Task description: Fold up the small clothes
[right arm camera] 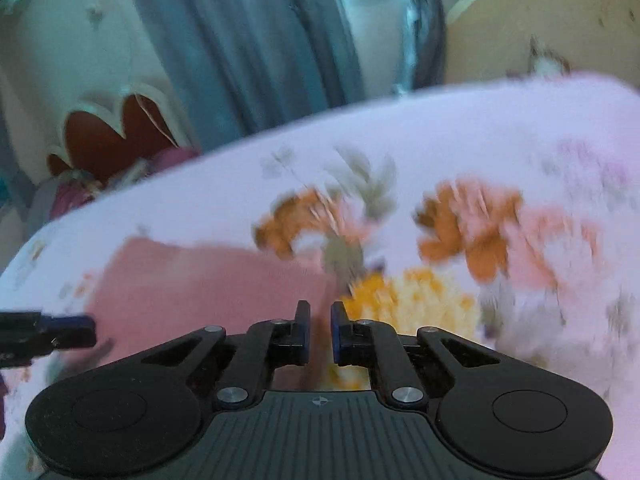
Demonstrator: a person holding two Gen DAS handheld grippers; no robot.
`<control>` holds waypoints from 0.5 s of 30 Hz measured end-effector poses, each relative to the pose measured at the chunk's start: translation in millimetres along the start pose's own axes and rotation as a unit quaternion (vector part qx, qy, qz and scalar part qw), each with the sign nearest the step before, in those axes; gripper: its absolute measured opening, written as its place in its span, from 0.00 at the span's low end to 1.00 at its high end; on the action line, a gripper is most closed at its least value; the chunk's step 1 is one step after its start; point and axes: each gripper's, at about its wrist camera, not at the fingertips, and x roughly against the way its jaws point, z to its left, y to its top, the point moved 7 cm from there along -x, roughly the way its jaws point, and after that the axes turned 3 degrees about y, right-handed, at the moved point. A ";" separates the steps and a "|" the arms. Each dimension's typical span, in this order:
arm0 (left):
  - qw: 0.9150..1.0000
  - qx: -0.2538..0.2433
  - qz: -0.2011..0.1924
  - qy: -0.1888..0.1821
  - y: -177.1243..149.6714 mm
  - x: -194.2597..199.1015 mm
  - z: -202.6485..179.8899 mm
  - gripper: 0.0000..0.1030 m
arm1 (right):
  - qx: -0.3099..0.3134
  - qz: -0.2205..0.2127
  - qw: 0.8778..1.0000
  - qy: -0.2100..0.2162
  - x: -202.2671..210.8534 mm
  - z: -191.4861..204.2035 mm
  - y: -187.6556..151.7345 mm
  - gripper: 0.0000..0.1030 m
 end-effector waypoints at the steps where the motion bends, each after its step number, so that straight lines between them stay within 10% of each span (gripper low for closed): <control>1: 1.000 0.004 0.000 0.000 6.3 -5.2 4.0 0.30 | 0.015 0.005 1.000 0.005 -1.8 8.8 5.6 0.10; 5: 1.000 0.017 0.015 0.006 14.0 -41.6 22.6 0.28 | 0.068 0.029 0.997 0.022 -31.8 41.1 17.5 0.10; 7: 0.998 0.064 0.019 -0.010 4.9 -55.9 35.1 0.29 | 0.093 0.096 0.990 -0.035 -66.8 30.1 -2.4 0.09; 14: 0.996 0.081 -0.029 -0.001 24.9 -41.1 42.2 0.30 | 0.095 0.048 0.993 -0.043 -63.6 38.0 15.8 0.11; 15: 0.996 0.089 -0.025 -0.001 29.9 -45.9 44.8 0.30 | 0.093 0.038 0.994 -0.035 -66.1 42.6 21.3 0.25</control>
